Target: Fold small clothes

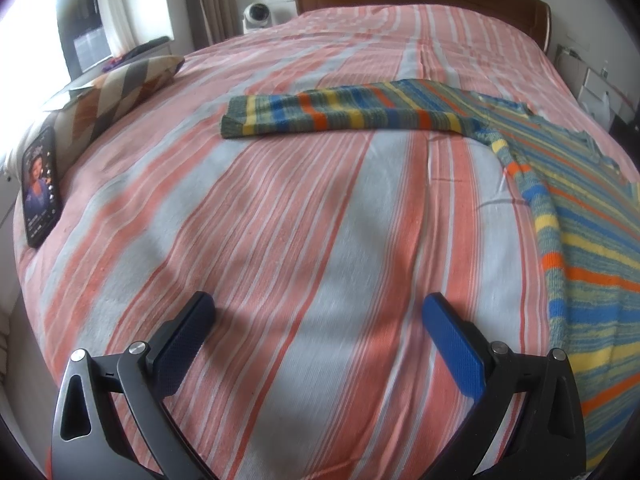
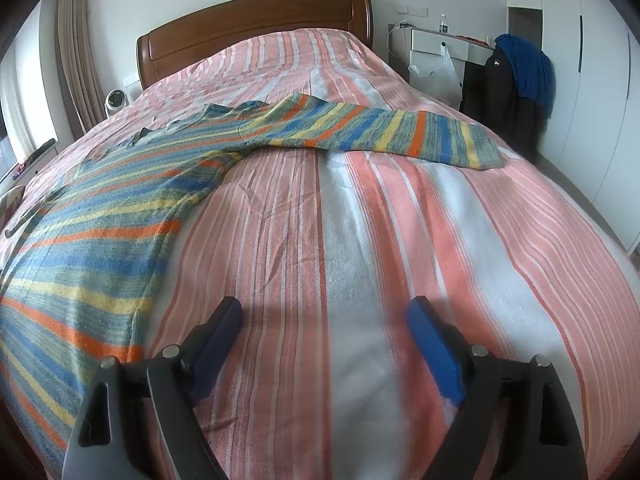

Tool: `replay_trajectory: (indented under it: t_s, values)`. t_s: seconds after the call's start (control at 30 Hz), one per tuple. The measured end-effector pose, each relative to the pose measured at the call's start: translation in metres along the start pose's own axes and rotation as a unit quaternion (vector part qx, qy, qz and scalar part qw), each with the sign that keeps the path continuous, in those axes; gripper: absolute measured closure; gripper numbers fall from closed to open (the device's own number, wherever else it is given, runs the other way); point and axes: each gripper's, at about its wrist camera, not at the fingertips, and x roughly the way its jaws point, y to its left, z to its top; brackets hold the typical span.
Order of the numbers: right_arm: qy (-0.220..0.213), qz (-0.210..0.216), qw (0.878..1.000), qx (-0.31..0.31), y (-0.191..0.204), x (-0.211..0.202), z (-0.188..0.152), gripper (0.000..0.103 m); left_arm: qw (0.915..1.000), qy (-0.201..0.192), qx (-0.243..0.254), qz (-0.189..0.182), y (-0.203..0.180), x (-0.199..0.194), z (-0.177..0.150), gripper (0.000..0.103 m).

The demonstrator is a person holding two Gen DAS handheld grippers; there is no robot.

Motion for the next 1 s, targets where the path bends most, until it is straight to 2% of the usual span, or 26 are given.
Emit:
replay_trajectory:
  t_s: [0.13,0.17,0.23,0.37,0.47,0.5,0.53,0.57,0.6,0.63,0.7,0.83,0.93,0.97,1.0]
  values:
    - [0.032,0.005,0.999,-0.006,0.001,-0.001,0.007,0.011,0.9999,-0.008,0.008,0.001,0.001,0.001,0.0,0.0]
    - [0.043,0.012,0.999,0.0,-0.001,-0.004,0.012,0.011,0.9999,-0.009,0.007,-0.001,0.002,0.001,0.001,0.0]
    - [0.037,0.046,0.998,0.028,-0.014,-0.015,0.023,0.012,0.9999,-0.011,0.007,-0.002,0.004,0.002,0.001,0.0]
    - [0.002,0.087,0.991,0.097,-0.076,-0.025,0.075,0.012,0.9998,-0.017,0.008,-0.001,0.004,0.004,0.002,0.0]
    - [0.012,0.101,0.979,0.176,-0.141,-0.001,0.115,0.012,0.9997,-0.022,0.007,0.002,0.004,0.006,0.002,0.0]
    - [0.023,0.101,0.974,0.203,-0.159,0.01,0.123,0.017,0.9997,-0.023,0.007,0.002,0.005,0.006,0.003,0.0]
    - [0.04,0.113,0.962,0.246,-0.182,0.027,0.128,0.023,0.9997,-0.024,0.007,0.002,0.004,0.006,0.002,0.0]
    - [0.056,0.131,0.951,0.276,-0.193,0.039,0.129,0.036,0.9997,-0.025,0.007,0.002,0.004,0.007,0.002,0.0]
    - [0.072,0.145,0.939,0.304,-0.203,0.051,0.129,0.044,0.9996,-0.026,0.007,0.002,0.005,0.007,0.003,0.0]
    - [0.091,0.148,0.928,0.33,-0.21,0.063,0.126,0.044,0.9996,-0.027,0.008,0.003,0.003,0.007,0.003,0.0]
    - [0.104,0.138,0.923,0.344,-0.215,0.075,0.122,0.044,0.9995,-0.029,0.007,0.005,0.003,0.008,0.003,0.0]
    - [0.106,0.15,0.917,0.353,-0.218,0.098,0.124,0.047,0.9993,-0.034,0.01,0.009,0.0,0.009,0.002,0.0]
    - [0.095,0.165,0.905,0.38,-0.223,0.114,0.119,0.051,0.9993,-0.035,0.01,0.009,-0.001,0.01,0.001,0.0]
    - [0.09,0.17,0.9,0.39,-0.225,0.119,0.117,0.054,0.9993,-0.035,0.01,0.01,-0.001,0.01,0.001,0.0]
    - [0.083,0.171,0.898,0.397,-0.225,0.123,0.115,0.063,0.9993,-0.036,0.01,0.011,-0.001,0.01,0.002,0.0]
